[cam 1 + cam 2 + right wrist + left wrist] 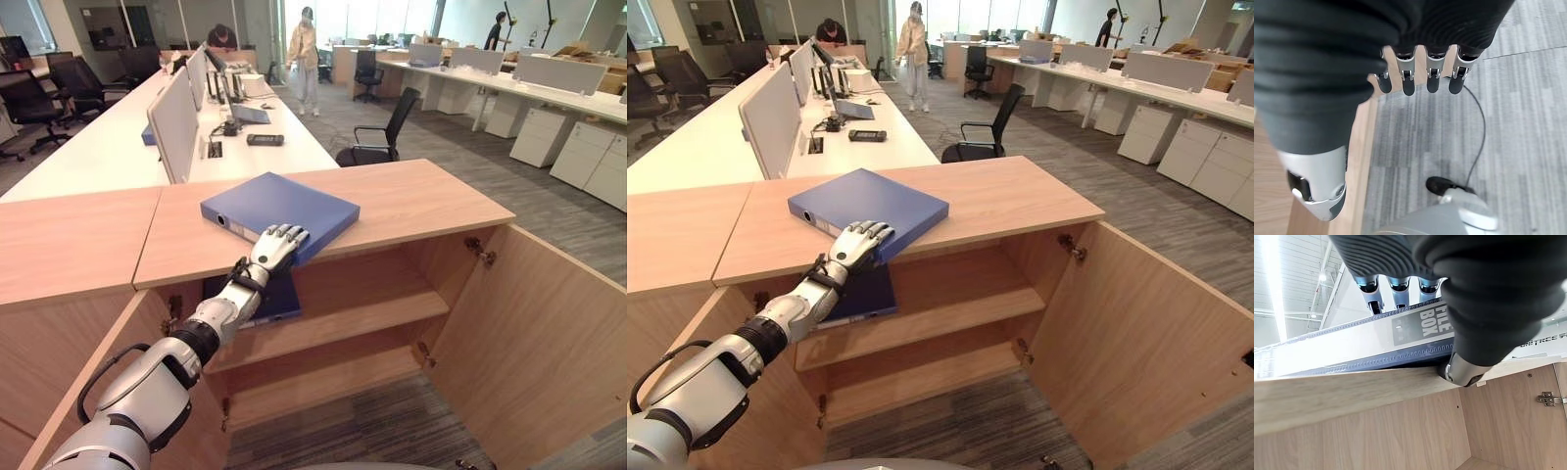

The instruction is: Put the empty folder in the office cabinet

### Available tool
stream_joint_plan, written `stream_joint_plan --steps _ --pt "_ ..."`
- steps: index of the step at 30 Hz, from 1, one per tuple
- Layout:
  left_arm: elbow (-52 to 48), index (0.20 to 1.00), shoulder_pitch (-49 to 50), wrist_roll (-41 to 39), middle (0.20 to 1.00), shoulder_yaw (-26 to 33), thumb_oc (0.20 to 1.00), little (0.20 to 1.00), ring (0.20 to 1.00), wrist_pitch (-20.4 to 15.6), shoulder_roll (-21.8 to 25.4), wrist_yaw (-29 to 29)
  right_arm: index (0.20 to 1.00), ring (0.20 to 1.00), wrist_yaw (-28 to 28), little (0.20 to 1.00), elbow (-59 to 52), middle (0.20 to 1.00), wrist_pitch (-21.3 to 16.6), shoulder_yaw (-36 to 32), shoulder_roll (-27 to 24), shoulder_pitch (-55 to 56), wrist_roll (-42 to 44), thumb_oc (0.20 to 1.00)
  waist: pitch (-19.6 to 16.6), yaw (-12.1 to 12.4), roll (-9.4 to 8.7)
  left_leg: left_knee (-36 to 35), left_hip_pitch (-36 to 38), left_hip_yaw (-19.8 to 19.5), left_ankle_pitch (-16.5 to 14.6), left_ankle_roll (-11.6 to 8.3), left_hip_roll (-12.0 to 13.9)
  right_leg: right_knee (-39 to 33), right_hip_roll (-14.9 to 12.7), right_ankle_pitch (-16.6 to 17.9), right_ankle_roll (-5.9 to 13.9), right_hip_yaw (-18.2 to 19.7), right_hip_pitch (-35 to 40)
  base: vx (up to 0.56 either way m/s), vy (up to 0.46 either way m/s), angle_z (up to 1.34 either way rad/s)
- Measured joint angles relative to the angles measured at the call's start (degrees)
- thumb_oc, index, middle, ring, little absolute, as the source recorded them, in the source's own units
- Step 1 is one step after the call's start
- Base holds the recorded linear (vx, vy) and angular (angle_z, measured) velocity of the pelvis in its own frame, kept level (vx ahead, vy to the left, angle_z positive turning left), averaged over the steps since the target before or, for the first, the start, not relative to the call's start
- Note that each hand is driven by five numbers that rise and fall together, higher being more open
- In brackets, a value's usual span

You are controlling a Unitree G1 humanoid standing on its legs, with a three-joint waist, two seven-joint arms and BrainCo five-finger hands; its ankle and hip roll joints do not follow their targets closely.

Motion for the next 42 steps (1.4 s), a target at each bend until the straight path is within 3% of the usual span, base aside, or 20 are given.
stream_joint_plan --steps 4,5,6,9,13,17,21,27,28,33,35,36,40,42 --pt "-1.9 0.2 2.8 -1.4 0.2 6.0 0.2 0.2 0.2 1.2 -1.3 0.5 1.0 1.0 0.0 1.0 0.0 1.0 0.0 0.0 0.7 0.8 0.5 1.0 0.6 0.1 -0.66 0.0 -0.6 -0.4 0.0 -0.02 0.8 0.0 0.3 0.3 0.41 -0.9 -0.3 -0.01 -0.033 -0.03" --pt "-6.5 0.2 6.7 -3.8 0.2 11.7 0.2 0.2 0.2 2.6 -3.1 1.0 1.0 1.0 -0.1 1.0 -0.1 1.0 0.0 -0.1 1.2 0.9 0.6 1.0 0.9 0.1 -0.92 0.0 -0.5 -1.2 0.1 -0.08 1.0 0.0 0.7 0.3 0.39 -1.0 -0.3 0.0 0.0 0.0" --pt "-9.6 0.2 8.3 -4.9 0.2 12.6 0.2 0.2 0.2 3.3 -3.4 1.7 1.0 1.0 -0.1 1.0 -0.9 1.0 0.2 -0.2 1.7 1.0 0.6 1.0 1.3 0.3 -1.2 0.0 -0.6 -1.7 0.1 -0.07 1.3 0.0 1.0 0.4 0.28 -1.5 -0.2 -0.06 -0.045 0.05" --pt "-31.6 0.2 20.8 -7.7 0.2 19.9 0.2 0.2 0.2 3.1 -2.4 0.3 1.0 1.0 -0.1 1.0 -8.6 1.0 0.8 -0.9 2.0 2.2 3.2 1.0 3.6 1.4 -0.32 0.0 -0.9 -4.2 0.2 -0.2 1.8 0.0 1.5 0.9 -0.36 -3.3 -0.1 -0.07 -0.039 0.12" --pt "-51.2 0.2 34.8 -14.8 0.2 25.1 0.2 0.2 0.2 -4.8 1.2 -4.5 1.0 1.0 1.0 1.0 -20.4 1.0 -0.1 -2.4 1.2 3.0 7.8 1.0 5.2 3.9 1.5 0.0 -0.8 -6.9 0.9 -0.46 1.9 0.0 1.7 0.8 -1.33 -5.5 1.0 -0.06 -0.008 0.27" --pt "-60.6 0.2 40.5 -23.8 0.2 30.3 0.2 0.2 0.2 -9.2 3.4 -12.5 1.0 1.0 2.1 1.0 -28.8 1.0 -1.2 -3.0 -1.6 4.0 9.6 1.0 5.8 5.9 2.68 0.0 -0.9 -8.1 1.0 -0.6 1.6 0.0 1.0 0.4 -1.77 -7.0 1.8 -0.03 0.017 0.25" --pt "-64.7 0.2 42.6 -33.3 0.2 34.8 0.2 0.2 0.2 -11.5 5.5 -19.1 1.0 1.0 3.4 1.0 -31.4 1.0 -1.5 -5.3 -3.2 4.8 9.6 1.0 5.8 6.6 2.96 0.0 -1.1 -9.0 1.1 -0.43 1.3 0.0 0.6 0.1 -1.49 -7.8 2.1 -0.02 0.021 0.12" --pt "-70.9 0.2 46.1 -46.9 0.2 40.8 0.2 0.2 0.2 -11.8 6.3 -26.1 1.0 1.0 4.7 1.0 -39.3 1.0 -1.1 -9.4 -6.9 6.6 10.7 1.0 6.4 6.4 4.48 0.0 -1.2 -10.5 1.2 -0.28 0.7 0.0 0.0 -0.4 -1.16 -9.0 2.7 -0.03 0.021 0.12" --pt "-73.1 0.2 46.5 -53.3 0.2 41.3 0.2 0.2 0.2 -11.7 6.4 -27.8 1.0 1.0 5.4 1.0 -40.8 1.0 -1.1 -10.2 -7.9 6.6 12.2 1.0 6.4 6.7 4.81 0.0 -1.2 -10.8 1.2 -0.27 0.6 0.0 -0.3 -0.5 -1.15 -9.4 2.7 -0.04 0.034 0.14" --pt "-79.2 0.2 46.5 -80.9 0.2 38.7 0.2 0.2 0.2 -11.4 6.9 -34.5 1.0 1.0 6.3 1.0 -42.0 1.0 -1.3 -11.4 -8.4 5.5 16.5 1.0 6.2 7.3 4.97 0.0 -1.3 -11.1 1.2 -0.28 0.6 0.0 -0.4 -0.7 -1.01 -9.7 2.8 -0.02 0.023 0.04" --pt "-79.5 0.2 46.3 -91.3 0.2 36.6 0.2 0.2 0.2 -10.1 7.1 -35.6 1.0 1.0 6.4 1.0 -41.4 1.0 -1.3 -11.4 -8.4 4.9 16.8 1.0 6.2 7.1 4.97 0.0 -1.3 -11.1 1.2 -0.28 0.5 0.0 -0.3 -0.6 -1.0 -9.7 2.8 0.0 0.0 0.0" --pt "-79.1 0.2 47.0 -98.2 0.2 33.9 0.2 0.2 0.2 -7.4 7.0 -36.6 1.0 1.0 6.4 1.0 -40.9 1.0 -1.3 -11.4 -8.4 4.4 17.8 1.0 6.2 6.9 4.98 0.0 -1.3 -11.1 1.2 -0.28 0.5 0.0 -0.4 -0.6 -1.0 -9.6 2.8 0.0 0.0 0.0" --pt "-73.2 0.2 50.9 -104.2 0.2 21.7 0.2 0.2 0.2 3.0 9.7 -38.4 1.0 1.0 6.7 1.0 -39.0 1.0 -1.3 -11.0 -8.2 3.6 18.6 1.0 6.6 5.9 4.72 0.1 -1.4 -11.0 1.2 -0.27 0.6 0.0 -0.2 -0.7 -1.1 -9.4 2.6 -0.01 0.009 -0.03" --pt "-73.3 0.2 50.6 -104.1 0.2 20.6 0.2 0.2 0.2 4.2 11.5 -38.3 1.0 1.0 6.7 1.0 -37.7 1.0 -1.2 -10.6 -7.7 3.2 18.4 1.0 7.1 5.7 3.93 0.2 -1.3 -11.0 1.2 -0.29 0.7 0.0 -0.1 -0.7 -1.16 -9.5 2.6 0.0 0.0 0.0"
